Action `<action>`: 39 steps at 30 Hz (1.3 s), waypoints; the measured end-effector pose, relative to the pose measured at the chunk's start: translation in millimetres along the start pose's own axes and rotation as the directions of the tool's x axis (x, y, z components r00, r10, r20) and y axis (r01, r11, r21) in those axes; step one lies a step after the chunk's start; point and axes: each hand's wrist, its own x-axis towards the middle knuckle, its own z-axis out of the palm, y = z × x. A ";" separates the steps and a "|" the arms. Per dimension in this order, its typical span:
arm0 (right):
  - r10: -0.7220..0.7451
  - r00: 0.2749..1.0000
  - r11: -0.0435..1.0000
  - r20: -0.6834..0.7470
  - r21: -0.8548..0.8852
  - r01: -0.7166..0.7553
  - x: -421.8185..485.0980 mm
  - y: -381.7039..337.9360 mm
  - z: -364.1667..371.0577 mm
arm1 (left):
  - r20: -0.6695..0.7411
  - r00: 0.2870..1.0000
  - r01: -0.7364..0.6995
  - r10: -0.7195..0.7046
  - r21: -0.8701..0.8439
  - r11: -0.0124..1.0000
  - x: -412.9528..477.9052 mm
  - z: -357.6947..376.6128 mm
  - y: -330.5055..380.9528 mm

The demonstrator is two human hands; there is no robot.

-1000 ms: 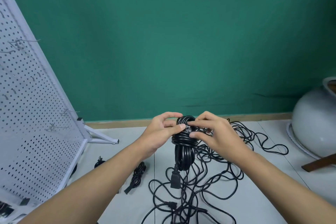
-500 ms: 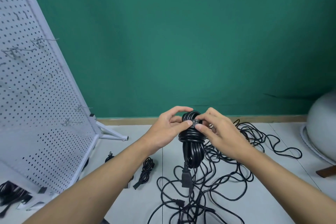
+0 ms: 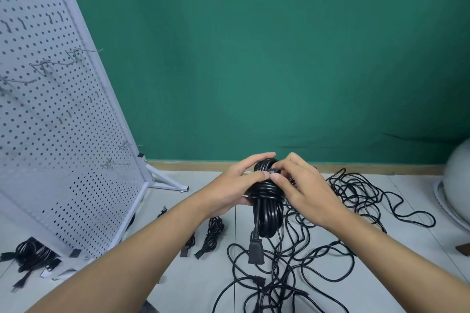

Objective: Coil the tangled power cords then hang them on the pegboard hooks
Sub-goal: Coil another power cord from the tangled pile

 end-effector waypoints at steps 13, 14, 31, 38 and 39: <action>0.073 0.996 0.996 -0.049 -0.046 -0.075 1.7 -3.6 3.8 | -0.040 0.998 -0.055 0.055 0.011 0.998 14.3 -1.0 -2.6; 0.075 0.995 0.996 -0.063 -0.051 -0.078 1.4 -4.0 3.3 | -0.031 0.998 -0.062 0.062 0.007 0.998 14.6 -0.5 -3.0; 0.038 0.999 0.997 -0.036 0.072 -0.035 -4.9 -8.5 4.4 | -0.151 0.948 -0.216 0.279 0.336 0.917 25.6 -8.2 -9.8; 0.118 0.992 0.976 -0.032 0.189 -0.110 4.9 -9.1 5.7 | -0.124 0.932 -0.235 0.340 0.508 0.829 21.7 -12.9 -16.1; 0.118 0.993 0.971 -0.027 0.213 -0.110 5.1 -8.4 4.7 | -0.100 0.931 -0.257 0.351 0.503 0.825 20.9 -12.1 -15.2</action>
